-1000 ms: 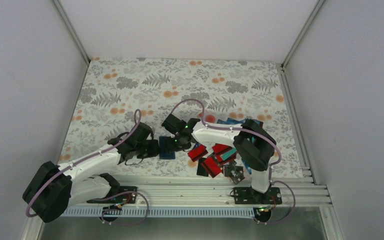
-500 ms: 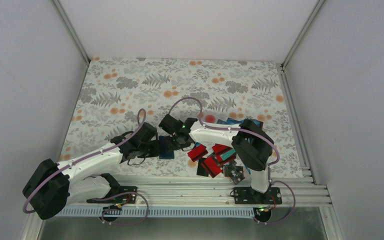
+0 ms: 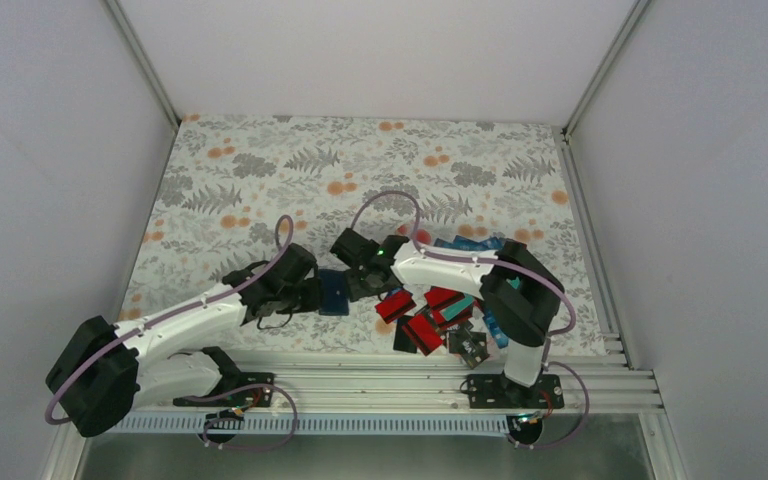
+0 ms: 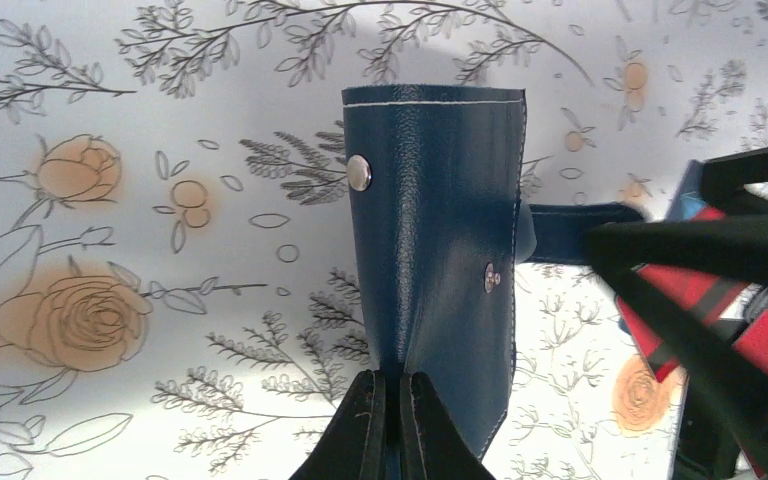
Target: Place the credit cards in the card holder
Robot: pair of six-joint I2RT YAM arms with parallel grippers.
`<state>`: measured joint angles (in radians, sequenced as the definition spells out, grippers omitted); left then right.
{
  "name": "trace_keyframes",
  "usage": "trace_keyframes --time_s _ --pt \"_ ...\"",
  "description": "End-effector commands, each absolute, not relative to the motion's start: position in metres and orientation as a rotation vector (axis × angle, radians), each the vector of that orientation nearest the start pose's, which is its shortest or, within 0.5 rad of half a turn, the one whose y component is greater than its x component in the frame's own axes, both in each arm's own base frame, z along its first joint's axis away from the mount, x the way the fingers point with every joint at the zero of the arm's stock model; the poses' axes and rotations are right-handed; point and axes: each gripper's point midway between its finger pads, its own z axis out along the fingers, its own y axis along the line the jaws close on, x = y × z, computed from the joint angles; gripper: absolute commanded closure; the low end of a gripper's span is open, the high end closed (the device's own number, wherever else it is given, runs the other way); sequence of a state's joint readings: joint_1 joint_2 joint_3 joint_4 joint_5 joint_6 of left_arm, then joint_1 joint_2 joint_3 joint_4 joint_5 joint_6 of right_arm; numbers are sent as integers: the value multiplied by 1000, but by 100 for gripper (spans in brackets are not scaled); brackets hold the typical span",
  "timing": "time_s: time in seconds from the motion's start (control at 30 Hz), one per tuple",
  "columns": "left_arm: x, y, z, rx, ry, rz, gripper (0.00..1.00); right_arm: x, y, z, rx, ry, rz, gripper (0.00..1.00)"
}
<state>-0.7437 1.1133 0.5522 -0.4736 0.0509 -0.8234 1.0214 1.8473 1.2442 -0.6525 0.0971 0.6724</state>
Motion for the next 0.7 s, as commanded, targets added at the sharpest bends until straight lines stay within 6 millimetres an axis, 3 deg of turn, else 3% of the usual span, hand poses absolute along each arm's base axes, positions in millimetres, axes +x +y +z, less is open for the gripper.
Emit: trace_keyframes --time_s 0.0,0.17,0.27,0.43,0.67 --pt "192 -182 56 -109 2755 -517 98 237 278 43 -366 2817 10 37" --pt "193 -183 56 -109 2755 -518 98 237 266 53 -355 2805 33 36" --pt "196 -185 56 -104 2745 -530 98 233 277 64 -416 2791 179 36" --pt "199 -190 54 -92 2739 -542 98 227 304 109 -506 2674 481 36" --pt "202 -194 56 -85 2716 -566 98 220 329 131 -532 2616 704 36"
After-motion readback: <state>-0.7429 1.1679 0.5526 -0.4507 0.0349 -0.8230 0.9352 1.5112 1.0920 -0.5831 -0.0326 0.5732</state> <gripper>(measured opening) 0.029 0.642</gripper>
